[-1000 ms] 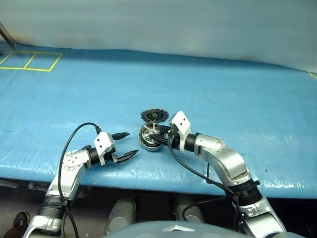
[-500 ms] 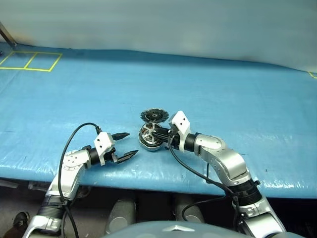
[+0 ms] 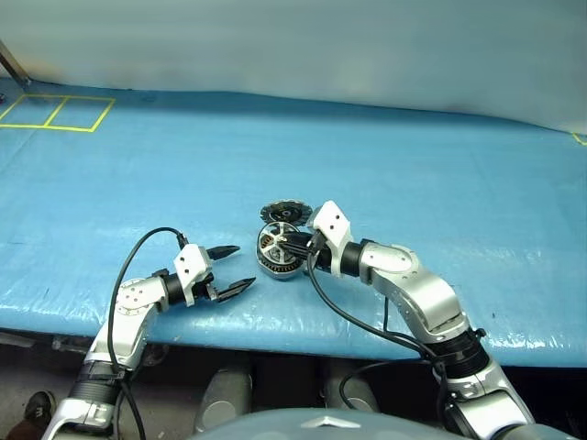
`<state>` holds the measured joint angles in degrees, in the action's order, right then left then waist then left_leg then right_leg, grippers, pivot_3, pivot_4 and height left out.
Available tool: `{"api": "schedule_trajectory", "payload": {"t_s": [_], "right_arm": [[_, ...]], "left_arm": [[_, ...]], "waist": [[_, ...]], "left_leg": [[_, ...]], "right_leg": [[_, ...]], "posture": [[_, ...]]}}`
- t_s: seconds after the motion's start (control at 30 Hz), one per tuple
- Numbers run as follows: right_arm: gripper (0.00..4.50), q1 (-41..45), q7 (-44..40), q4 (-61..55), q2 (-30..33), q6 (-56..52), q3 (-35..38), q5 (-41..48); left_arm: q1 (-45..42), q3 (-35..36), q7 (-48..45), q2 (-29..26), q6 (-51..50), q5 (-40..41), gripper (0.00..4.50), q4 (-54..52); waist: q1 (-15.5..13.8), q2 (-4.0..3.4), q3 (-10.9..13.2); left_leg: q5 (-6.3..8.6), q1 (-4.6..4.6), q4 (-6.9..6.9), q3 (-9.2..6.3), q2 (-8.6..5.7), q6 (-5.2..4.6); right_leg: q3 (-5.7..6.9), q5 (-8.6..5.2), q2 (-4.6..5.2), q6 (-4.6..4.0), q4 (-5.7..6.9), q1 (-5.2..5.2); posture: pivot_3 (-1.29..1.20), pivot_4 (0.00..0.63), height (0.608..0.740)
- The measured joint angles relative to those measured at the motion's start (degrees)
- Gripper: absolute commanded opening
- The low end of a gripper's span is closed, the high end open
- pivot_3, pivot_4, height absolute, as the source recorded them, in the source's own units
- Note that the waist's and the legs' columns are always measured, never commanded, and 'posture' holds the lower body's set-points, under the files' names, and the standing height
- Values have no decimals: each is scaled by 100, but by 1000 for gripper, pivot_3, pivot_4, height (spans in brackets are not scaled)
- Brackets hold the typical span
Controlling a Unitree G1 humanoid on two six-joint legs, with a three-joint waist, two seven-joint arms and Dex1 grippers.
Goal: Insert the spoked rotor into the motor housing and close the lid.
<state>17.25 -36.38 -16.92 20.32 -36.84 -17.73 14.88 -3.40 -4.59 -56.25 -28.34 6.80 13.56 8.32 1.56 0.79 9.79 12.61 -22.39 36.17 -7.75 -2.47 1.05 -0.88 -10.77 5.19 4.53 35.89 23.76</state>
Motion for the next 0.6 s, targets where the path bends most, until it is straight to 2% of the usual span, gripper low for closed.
{"api": "schedule_trajectory", "payload": {"t_s": [0.6], "right_arm": [[356, -27, -15, -1, 101, -7, -105, -104]], "left_arm": [[0, 0, -1, 0, 0, 0, 4026, 0]], "waist": [[-1, 0, 0]], "left_leg": [[0, 0, 0, 0, 0, 0]], "right_leg": [[0, 0, 0, 0, 0, 0]], "posture": [[0, 150, 740]]}}
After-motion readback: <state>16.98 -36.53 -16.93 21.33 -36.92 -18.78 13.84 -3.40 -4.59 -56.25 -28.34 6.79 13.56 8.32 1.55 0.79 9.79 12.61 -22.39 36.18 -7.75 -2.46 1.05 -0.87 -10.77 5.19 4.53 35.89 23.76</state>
